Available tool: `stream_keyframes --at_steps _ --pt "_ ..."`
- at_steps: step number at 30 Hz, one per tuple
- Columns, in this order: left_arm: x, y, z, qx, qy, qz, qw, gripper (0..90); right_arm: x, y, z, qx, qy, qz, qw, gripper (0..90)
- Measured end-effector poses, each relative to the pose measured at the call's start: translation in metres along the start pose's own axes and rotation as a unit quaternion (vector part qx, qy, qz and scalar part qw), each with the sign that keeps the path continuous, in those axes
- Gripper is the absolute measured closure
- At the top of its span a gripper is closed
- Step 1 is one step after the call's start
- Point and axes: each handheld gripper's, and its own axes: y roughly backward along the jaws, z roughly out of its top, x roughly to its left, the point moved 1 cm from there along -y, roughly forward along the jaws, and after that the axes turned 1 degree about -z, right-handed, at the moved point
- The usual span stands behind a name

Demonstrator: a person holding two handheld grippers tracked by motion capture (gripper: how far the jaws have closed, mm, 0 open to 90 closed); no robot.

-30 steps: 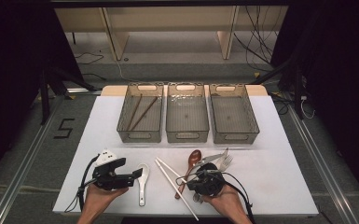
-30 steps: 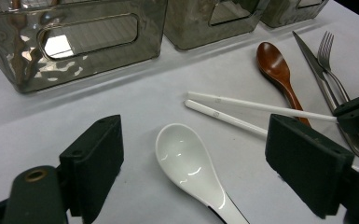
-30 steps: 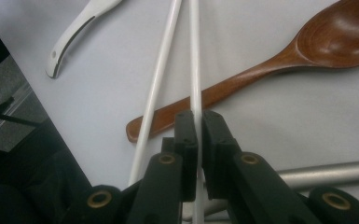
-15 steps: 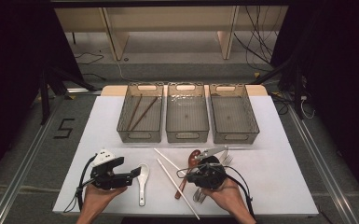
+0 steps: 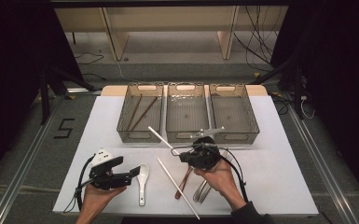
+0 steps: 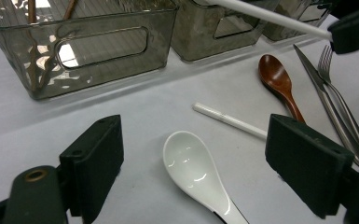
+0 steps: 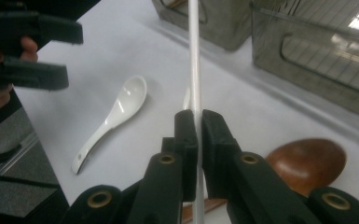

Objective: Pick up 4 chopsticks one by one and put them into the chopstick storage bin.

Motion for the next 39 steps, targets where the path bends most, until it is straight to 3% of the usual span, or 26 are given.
stream_keyframes --at_steps 7,25,39 --pt "0.0 0.002 0.0 -0.006 0.001 0.0 1.0 18.9 -0.005 -0.008 0.029 -0.016 -0.005 -0.013 0.9998 86.3" --pt "0.0 0.003 -0.001 -0.014 -0.002 0.0 0.9999 18.9 -0.009 -0.047 0.09 -0.014 -0.013 -0.055 0.9983 86.3" --pt "-0.001 0.003 -0.001 -0.014 -0.011 -0.003 0.9998 18.6 -0.011 -0.08 0.122 -0.002 -0.025 -0.076 0.9968 86.2"
